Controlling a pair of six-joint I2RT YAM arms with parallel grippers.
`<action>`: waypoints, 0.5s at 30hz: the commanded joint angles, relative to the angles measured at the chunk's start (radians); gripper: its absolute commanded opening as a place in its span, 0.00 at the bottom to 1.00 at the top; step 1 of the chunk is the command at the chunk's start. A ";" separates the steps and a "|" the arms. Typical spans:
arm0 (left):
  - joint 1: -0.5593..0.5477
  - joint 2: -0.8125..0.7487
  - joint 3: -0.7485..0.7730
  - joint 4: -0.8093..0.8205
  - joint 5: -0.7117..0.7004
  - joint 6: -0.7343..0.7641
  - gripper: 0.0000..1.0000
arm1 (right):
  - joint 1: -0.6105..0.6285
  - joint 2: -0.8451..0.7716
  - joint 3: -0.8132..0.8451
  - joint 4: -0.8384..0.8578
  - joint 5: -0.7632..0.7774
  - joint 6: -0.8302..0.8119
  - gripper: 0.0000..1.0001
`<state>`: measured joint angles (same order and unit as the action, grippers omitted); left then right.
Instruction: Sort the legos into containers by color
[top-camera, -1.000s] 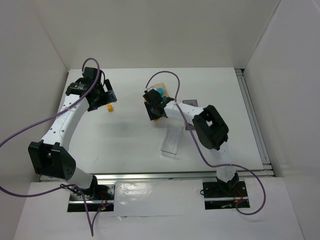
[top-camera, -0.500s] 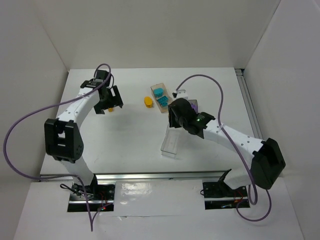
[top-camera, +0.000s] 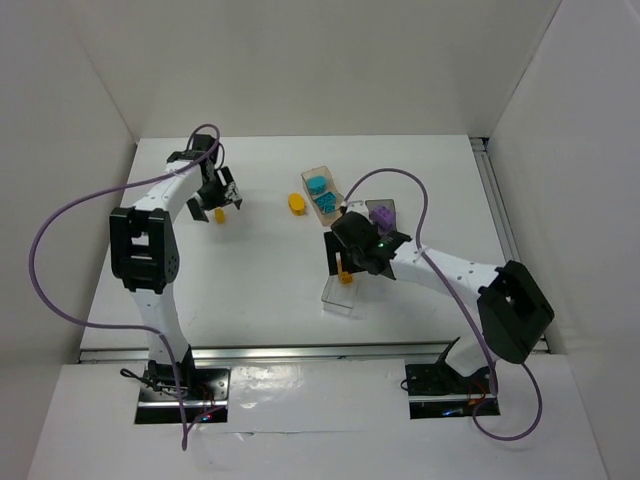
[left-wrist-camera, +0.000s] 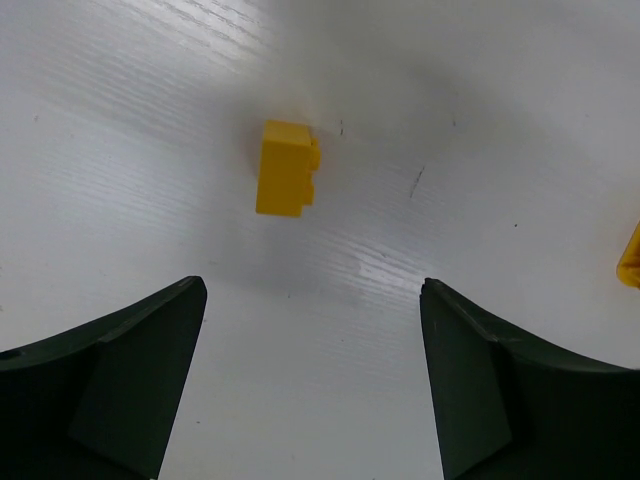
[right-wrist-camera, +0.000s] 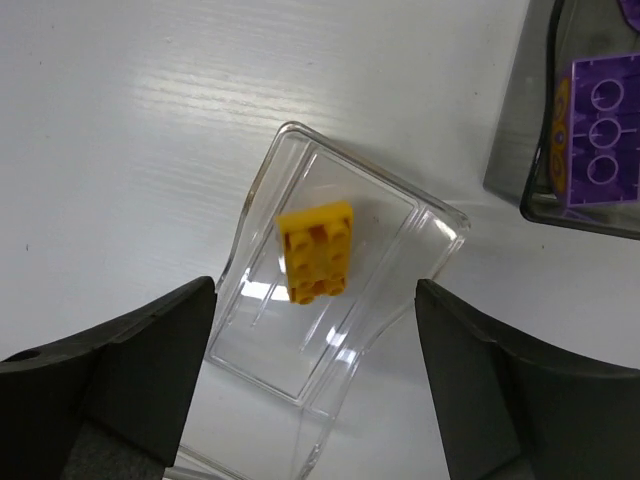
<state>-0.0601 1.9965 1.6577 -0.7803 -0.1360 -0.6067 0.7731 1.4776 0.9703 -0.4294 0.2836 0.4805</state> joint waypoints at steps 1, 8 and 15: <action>0.002 0.033 0.031 0.006 0.009 0.004 0.95 | 0.020 0.015 0.061 -0.003 0.012 -0.010 0.89; 0.011 0.125 0.088 0.006 -0.010 0.004 0.84 | 0.020 -0.082 0.106 -0.023 0.104 -0.019 0.89; 0.036 0.191 0.125 0.021 -0.031 0.001 0.67 | 0.020 -0.082 0.146 -0.072 0.135 -0.028 0.87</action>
<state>-0.0490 2.1742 1.7546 -0.7742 -0.1543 -0.6060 0.7841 1.4235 1.0794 -0.4519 0.3687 0.4633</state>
